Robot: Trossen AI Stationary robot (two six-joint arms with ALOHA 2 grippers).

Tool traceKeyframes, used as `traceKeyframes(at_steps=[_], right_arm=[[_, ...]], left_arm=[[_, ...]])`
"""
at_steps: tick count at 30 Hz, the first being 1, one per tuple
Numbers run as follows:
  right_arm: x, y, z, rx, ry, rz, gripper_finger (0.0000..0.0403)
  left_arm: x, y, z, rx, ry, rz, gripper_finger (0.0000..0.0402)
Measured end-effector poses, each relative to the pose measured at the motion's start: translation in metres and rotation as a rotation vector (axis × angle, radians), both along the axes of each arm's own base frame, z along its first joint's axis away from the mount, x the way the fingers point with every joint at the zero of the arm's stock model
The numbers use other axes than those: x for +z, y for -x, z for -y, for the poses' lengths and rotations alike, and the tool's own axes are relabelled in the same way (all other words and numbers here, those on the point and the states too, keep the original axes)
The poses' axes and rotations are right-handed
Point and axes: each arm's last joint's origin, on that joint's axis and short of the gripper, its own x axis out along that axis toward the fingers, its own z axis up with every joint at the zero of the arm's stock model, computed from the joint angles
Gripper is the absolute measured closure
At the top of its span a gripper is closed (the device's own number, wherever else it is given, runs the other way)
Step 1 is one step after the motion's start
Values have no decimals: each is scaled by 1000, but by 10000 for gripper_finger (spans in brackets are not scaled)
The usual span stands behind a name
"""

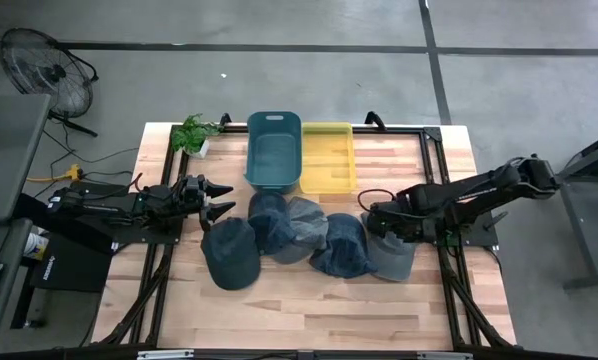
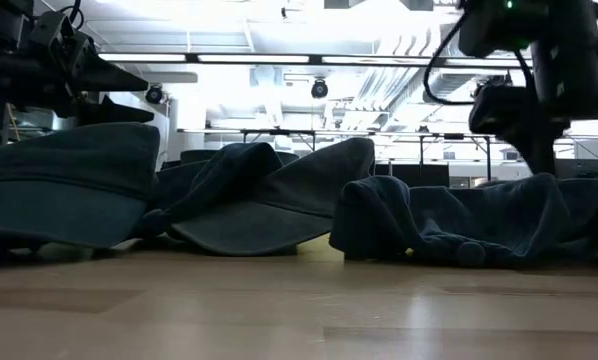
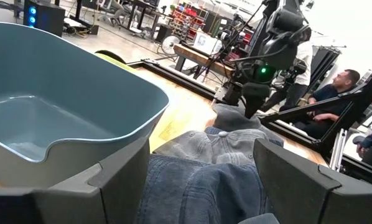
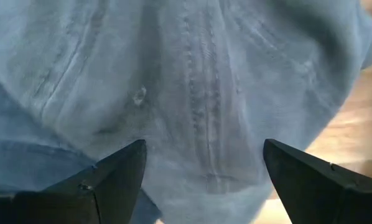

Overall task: Pick & Place hat
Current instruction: Put the right gray cap into the yellow bin

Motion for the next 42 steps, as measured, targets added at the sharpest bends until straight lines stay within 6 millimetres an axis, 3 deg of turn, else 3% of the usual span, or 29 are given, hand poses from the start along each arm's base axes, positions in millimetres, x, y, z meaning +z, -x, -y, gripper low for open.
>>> traceKeyframes(at_steps=[7, 11, 15, 23, 25, 34, 42], right_arm=[[-9, 8, 8, -5, 13, -21, 86], [-9, 9, 9, 16, 10, -22, 114], [-9, 9, 9, 34, 11, -25, 180], [-9, 10, 8, 84, -3, -22, 362], [-9, 10, 8, 101, -3, -20, 391], [-1, 14, 8, 124, -7, 24, 400], [40, 22, 9, 144, 25, 22, 401]], left_arm=[[0, 0, 0, 0, 0, -1, 118], [0, 0, 0, 0, 0, -1, 118], [0, 0, 0, 0, 0, 0, 118], [0, 0, 0, 0, 0, 0, 118], [0, 0, 0, 0, 0, 0, 118], [0, 0, 0, 0, 0, 0, 118], [0, 0, 0, 1, 0, 0, 118]])
